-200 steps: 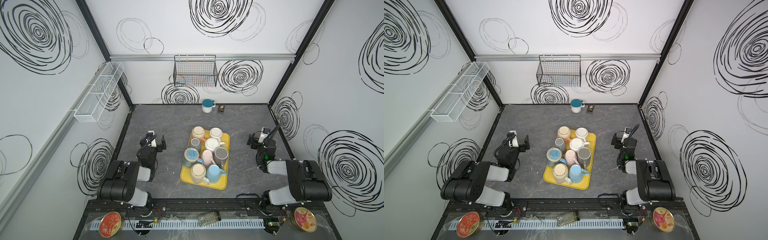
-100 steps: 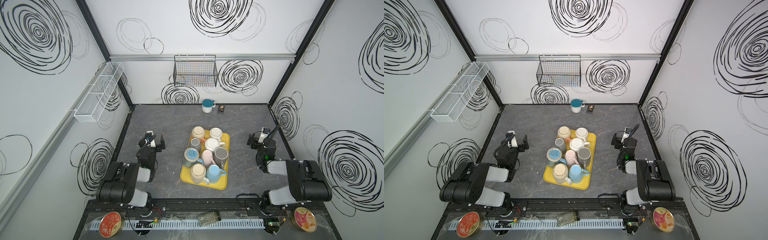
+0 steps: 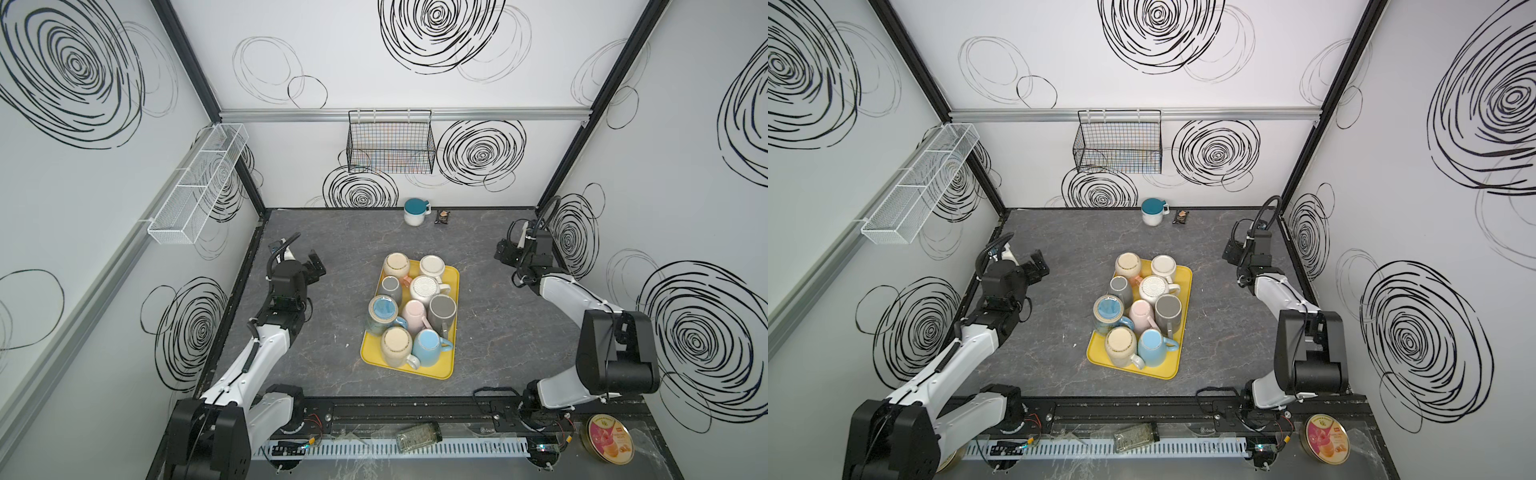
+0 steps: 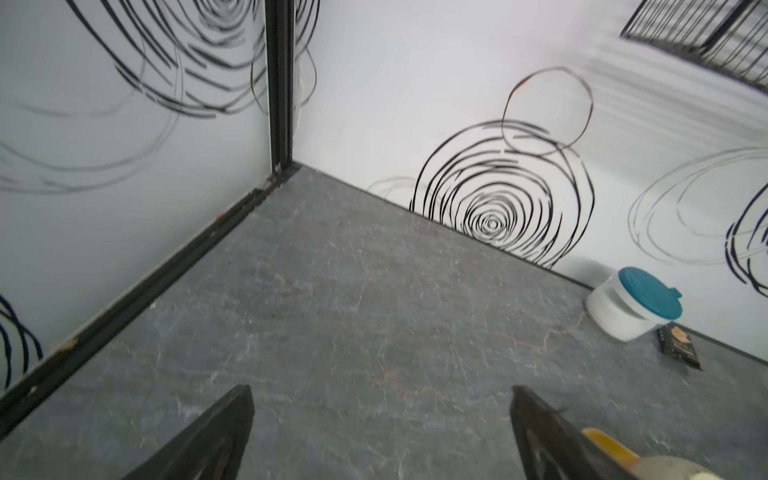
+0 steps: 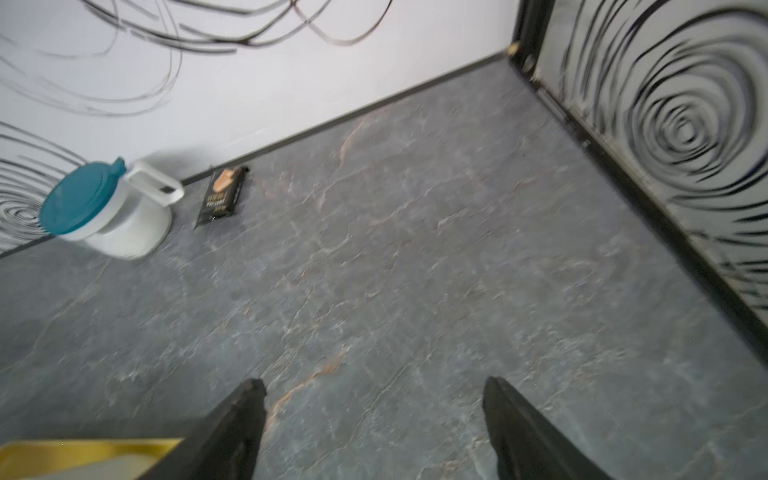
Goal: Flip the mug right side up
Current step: 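Move both grippers toward the yellow tray of upside-down mugs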
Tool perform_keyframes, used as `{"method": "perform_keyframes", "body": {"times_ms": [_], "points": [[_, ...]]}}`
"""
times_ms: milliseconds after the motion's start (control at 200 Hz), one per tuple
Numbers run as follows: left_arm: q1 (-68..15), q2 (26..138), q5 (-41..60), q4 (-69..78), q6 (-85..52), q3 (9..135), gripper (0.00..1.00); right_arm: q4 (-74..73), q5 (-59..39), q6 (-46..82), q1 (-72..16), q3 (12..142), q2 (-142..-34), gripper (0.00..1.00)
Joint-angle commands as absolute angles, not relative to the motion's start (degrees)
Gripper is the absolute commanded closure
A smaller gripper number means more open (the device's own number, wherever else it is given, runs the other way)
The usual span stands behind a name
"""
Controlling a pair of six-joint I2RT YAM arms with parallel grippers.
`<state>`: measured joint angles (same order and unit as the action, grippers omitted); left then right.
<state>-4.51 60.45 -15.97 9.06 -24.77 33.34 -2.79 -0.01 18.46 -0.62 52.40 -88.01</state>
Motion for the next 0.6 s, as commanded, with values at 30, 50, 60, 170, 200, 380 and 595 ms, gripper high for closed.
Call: {"method": "perform_keyframes", "body": {"times_ms": [30, 50, 60, 170, 200, 380, 595], "points": [[-7.89, 57.59, -12.20, -15.57, -34.96, 33.85, 0.01, 17.03, -10.00, 26.21, -4.16, 52.36, -92.28, 0.22], [-8.66, 57.11, -11.99, -16.90, -35.33, 33.70, 0.01, 17.62, -10.14, 26.43, -4.87, 52.32, -92.52, 0.23], [-9.15, 56.82, -11.96, -17.61, -35.51, 33.67, 0.01, 17.90, -10.18, 26.56, -5.22, 52.34, -92.59, 0.23], [-15.15, 55.37, -12.12, -24.48, -38.55, 33.17, 0.01, 20.89, -9.99, 27.13, -9.43, 52.87, -93.42, 0.25], [-16.49, 54.97, -11.14, -25.01, -39.66, 32.39, 0.01, 21.40, -10.29, 27.52, -10.41, 52.83, -93.68, 0.25], [-22.75, 50.91, -3.62, -24.08, -47.87, 26.15, 0.01, 22.80, -15.50, 30.16, -13.69, 51.52, -96.03, 0.27], [-30.41, 44.31, 0.81, -21.60, -59.43, 19.25, 0.23, 23.76, -15.47, 31.01, -16.71, 50.26, -96.68, 0.36]]}}
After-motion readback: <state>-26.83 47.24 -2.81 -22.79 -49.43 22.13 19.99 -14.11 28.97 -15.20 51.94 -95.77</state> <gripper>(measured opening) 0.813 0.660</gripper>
